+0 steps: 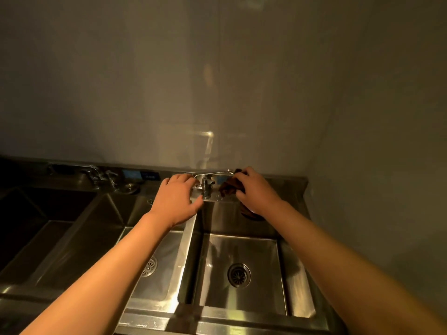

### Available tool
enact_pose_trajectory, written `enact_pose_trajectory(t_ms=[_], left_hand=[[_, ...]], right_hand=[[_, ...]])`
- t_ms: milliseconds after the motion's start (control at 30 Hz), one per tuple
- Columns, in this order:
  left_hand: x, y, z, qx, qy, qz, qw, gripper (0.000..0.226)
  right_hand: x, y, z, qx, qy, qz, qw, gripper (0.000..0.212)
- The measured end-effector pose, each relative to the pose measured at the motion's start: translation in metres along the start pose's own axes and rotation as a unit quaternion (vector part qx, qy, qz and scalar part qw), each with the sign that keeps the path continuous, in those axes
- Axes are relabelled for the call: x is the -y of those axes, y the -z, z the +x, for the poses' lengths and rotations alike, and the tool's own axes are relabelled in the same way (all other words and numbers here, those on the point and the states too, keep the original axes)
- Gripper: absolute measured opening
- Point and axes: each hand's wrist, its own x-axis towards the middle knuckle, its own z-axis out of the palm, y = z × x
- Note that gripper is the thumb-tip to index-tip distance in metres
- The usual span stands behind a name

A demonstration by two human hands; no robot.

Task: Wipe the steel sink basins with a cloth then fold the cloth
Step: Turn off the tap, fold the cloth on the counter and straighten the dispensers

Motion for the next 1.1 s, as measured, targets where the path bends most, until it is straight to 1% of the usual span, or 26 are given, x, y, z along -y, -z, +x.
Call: enact_pose_trajectory(t_ms=[133,200,333,467,533,667,800,967,1100], left_hand=[[0.017,0.026,-0.015,-0.039,0.005,-0.008,0.999,0.061],[0.031,0.035,-0.028,-0.049,0.008,-0.02,0.999,0.063],[0.066,0.054,-0.066,-0.068,0.013,-0.087,0.994,0.078],[0.118,0.076,-0.108,-0.044,0.041,-0.126,0.99,0.092],[0.15,0.088,-0.134,-0.053,0.061,-0.116,0.99,0.086],[0.217,0.112,-0.192,-0.077,0.111,-0.078,0.988,0.06],[0.276,0.133,-0.249,-0.066,0.149,-0.052,0.985,0.042],[0.338,0.154,-0.315,-0.061,0.195,-0.015,0.979,0.034],[0.377,0.169,-0.359,-0.069,0.238,0.0,0.969,0.033]], right_hand=[[0.044,0.008,0.006,-0.013,0.03,0.006,0.999,0.047],[0.073,0.005,0.007,-0.012,0.044,0.019,0.999,0.048],[0.141,-0.008,0.012,0.001,0.101,0.047,0.994,0.045],[0.224,-0.034,0.014,0.016,0.166,0.077,0.983,0.05],[0.269,-0.052,0.014,0.021,0.195,0.083,0.977,0.054],[0.354,-0.093,0.013,0.039,0.258,0.059,0.963,0.055],[0.429,-0.131,0.012,0.058,0.301,0.041,0.951,0.057],[0.509,-0.173,0.007,0.071,0.349,0.032,0.934,0.058],[0.564,-0.197,0.008,0.085,0.39,0.03,0.917,0.06]])
